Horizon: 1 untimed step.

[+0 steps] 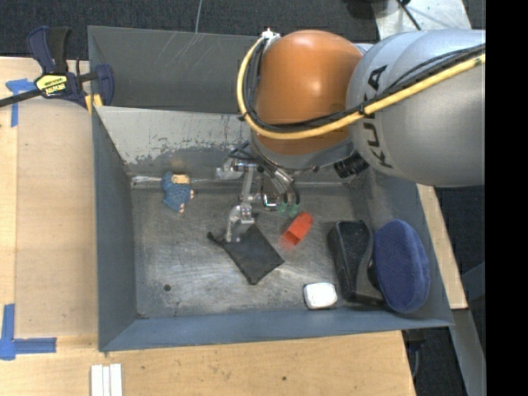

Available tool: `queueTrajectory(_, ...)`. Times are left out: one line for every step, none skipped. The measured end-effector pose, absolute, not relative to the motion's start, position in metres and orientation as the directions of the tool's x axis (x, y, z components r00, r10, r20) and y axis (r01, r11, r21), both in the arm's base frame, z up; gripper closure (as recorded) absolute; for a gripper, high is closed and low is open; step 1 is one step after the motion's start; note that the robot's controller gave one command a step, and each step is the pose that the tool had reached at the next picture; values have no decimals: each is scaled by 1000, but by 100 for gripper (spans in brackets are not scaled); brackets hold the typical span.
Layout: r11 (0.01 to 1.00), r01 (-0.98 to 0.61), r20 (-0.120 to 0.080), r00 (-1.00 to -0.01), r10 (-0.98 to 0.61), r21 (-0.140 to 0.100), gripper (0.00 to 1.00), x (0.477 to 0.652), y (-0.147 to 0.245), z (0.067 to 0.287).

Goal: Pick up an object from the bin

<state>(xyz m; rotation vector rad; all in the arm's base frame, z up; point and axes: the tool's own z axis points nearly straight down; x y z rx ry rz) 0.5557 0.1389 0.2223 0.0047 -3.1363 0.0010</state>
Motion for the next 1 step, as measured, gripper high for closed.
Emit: queueTrajectory(997, -71, -9, -997, -71, 3, 0, 592, 81, 73)
